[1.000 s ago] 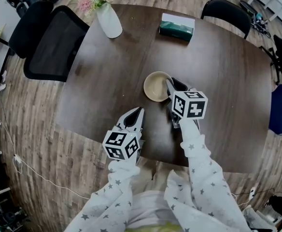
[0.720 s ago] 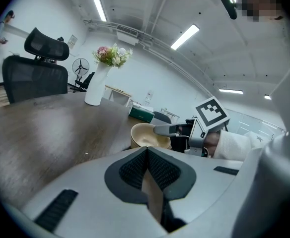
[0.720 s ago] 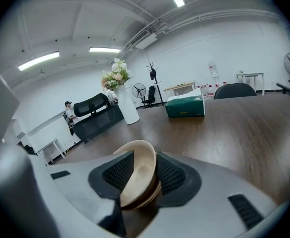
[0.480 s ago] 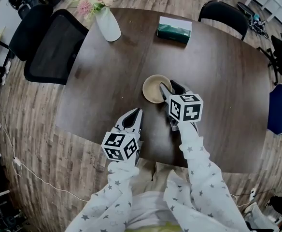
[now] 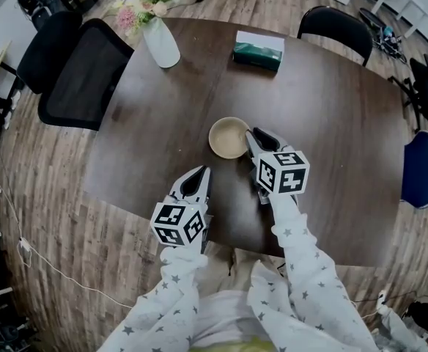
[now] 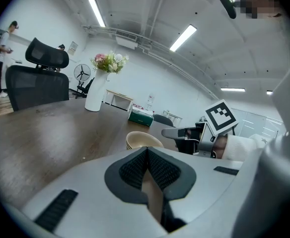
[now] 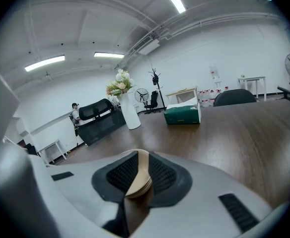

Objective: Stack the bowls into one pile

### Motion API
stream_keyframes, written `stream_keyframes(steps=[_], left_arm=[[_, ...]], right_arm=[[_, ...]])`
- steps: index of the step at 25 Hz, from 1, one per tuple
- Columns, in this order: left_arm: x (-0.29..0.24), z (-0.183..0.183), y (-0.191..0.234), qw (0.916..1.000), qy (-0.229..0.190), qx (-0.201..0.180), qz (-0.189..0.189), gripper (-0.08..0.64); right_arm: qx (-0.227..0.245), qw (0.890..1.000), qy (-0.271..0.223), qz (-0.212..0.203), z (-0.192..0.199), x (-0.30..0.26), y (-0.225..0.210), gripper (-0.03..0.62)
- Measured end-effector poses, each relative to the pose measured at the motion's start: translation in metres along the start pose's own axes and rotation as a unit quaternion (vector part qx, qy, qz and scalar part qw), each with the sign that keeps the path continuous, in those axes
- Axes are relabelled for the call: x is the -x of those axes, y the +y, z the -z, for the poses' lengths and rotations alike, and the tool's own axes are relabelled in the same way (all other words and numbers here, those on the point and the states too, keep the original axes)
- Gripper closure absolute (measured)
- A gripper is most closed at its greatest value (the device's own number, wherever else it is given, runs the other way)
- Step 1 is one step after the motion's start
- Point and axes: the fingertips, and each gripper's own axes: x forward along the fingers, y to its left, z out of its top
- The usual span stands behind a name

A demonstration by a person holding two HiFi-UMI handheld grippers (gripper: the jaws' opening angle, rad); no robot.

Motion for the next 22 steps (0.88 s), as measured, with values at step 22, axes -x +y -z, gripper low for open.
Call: stream_keyframes(steps=[22], left_arm=[[0.034, -0.066, -0.026, 0.9948, -0.071, -0.073, 0.000, 0.534]], right_arm=[[0.011, 0.989, -0.125, -0.080, -0.044, 0.102, 0.005, 0.568]])
